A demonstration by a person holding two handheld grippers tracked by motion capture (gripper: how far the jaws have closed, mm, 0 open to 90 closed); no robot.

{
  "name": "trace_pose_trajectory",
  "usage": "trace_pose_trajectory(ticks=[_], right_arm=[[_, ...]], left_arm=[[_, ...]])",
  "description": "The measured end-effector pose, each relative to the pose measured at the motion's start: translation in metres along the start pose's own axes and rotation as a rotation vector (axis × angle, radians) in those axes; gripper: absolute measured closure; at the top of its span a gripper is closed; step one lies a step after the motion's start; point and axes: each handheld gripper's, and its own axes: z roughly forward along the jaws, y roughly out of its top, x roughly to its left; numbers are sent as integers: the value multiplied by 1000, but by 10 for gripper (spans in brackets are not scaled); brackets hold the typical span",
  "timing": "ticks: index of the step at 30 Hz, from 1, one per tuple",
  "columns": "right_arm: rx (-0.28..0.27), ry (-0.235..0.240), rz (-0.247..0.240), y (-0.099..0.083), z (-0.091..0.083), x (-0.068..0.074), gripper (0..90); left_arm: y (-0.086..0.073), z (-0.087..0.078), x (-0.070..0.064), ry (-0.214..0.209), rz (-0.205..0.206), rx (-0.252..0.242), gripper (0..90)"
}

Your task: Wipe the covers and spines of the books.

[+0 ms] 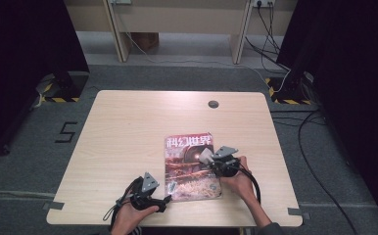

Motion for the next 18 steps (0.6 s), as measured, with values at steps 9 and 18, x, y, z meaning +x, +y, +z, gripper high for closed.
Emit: trace_pose_trajectory(ticks=[9,18], right_arm=[[7,-42,20,18,20,-20,744],[33,-81,67,37,38,-44,743]], left_arm=[[0,0,1,-4,-10,-1,134],[0,0,1,-4,-10,-2,134]])
